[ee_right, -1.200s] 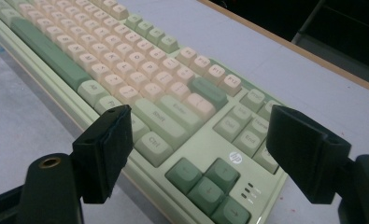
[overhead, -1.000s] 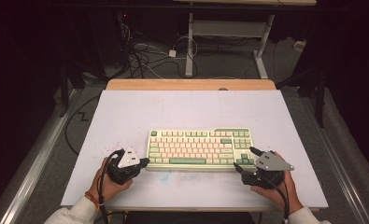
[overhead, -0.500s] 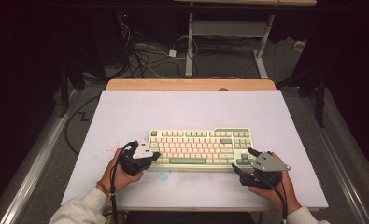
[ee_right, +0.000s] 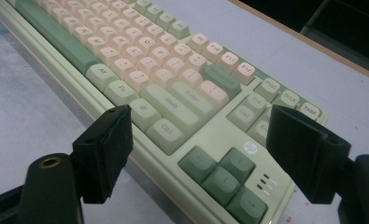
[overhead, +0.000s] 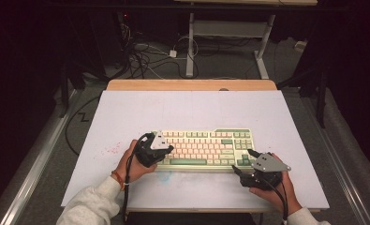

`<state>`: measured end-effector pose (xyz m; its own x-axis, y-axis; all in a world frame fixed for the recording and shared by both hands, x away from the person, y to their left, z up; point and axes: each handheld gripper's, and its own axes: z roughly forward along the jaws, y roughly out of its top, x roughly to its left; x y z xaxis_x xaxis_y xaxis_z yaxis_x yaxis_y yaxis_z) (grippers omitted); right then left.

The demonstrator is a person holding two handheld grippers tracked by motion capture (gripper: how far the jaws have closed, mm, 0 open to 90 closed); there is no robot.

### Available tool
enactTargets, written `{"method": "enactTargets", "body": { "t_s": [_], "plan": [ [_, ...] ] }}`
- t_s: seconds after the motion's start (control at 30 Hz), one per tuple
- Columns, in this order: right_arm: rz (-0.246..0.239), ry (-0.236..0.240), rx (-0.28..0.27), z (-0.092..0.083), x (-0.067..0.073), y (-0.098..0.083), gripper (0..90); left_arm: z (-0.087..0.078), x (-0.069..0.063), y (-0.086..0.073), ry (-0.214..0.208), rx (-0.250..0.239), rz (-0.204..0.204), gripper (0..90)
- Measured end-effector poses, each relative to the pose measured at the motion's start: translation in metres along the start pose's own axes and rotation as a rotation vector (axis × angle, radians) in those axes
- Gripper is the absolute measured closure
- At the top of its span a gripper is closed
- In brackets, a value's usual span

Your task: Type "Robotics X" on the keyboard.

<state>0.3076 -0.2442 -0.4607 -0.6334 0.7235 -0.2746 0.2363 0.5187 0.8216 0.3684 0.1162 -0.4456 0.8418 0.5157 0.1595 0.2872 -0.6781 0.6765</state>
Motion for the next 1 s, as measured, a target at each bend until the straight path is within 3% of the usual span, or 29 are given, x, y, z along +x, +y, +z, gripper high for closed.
{"method": "enactTargets", "body": {
  "t_s": [0.33,0.6,1.0],
  "plan": [
    [-0.007,0.002,0.004,0.001,0.001,0.000,23.1,0.016,0.003,0.015,-0.017,0.031,0.006,87.8],
    [-0.014,0.007,0.010,0.003,0.001,-0.001,23.1,0.029,0.007,0.026,-0.003,0.047,0.003,87.8],
    [-0.019,0.009,0.017,0.003,0.001,-0.002,23.1,0.043,0.008,0.036,-0.032,0.062,0.007,87.8]
  ]
}}
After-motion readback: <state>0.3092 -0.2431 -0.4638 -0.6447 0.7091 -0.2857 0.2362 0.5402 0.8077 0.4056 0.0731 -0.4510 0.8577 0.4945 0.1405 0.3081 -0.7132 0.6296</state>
